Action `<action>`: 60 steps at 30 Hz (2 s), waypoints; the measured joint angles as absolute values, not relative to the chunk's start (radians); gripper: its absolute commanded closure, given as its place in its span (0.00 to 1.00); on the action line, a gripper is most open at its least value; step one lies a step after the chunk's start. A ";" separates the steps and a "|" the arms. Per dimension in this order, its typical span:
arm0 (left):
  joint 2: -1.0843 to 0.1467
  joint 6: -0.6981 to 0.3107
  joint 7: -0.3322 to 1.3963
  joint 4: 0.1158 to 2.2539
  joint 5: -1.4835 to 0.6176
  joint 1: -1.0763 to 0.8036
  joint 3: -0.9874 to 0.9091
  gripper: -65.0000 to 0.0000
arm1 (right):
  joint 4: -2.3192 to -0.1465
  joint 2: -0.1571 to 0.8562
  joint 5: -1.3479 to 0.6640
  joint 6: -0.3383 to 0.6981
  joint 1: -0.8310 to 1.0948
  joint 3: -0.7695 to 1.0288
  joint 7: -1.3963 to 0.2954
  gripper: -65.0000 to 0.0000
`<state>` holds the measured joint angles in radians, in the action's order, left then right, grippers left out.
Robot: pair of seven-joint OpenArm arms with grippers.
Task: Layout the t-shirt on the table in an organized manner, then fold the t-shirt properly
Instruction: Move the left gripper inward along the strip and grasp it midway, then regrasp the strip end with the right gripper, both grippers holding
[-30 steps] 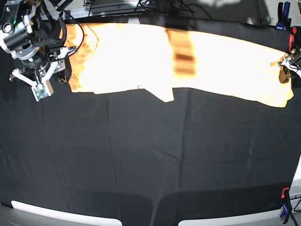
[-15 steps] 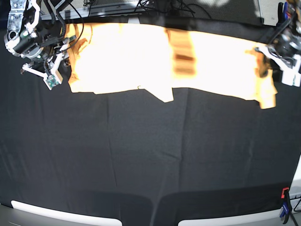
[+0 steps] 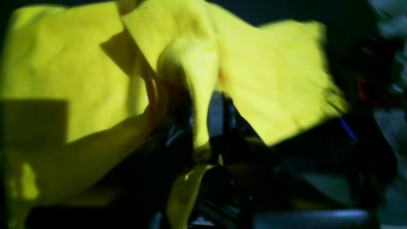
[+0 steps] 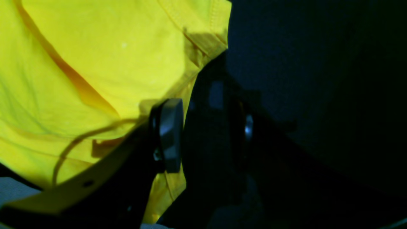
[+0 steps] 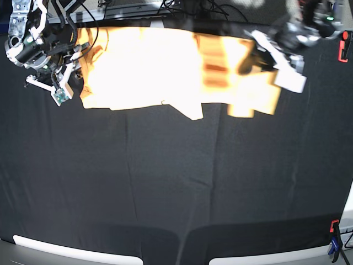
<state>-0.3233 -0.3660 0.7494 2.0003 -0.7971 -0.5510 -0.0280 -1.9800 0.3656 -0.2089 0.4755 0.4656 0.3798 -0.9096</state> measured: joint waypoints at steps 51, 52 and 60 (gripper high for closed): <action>-0.260 -0.393 0.583 1.999 -0.516 -0.407 -0.184 0.60 | -1.682 0.446 -0.857 0.604 0.363 0.623 -1.142 0.64; -0.261 -0.393 0.583 1.998 -0.515 -0.407 -0.184 0.60 | -1.668 0.445 -0.865 0.611 0.363 0.618 -1.142 0.64; -0.261 -0.393 0.583 1.998 -0.516 -0.407 -0.184 0.60 | -1.651 0.395 -0.814 0.615 0.367 0.534 -1.143 0.64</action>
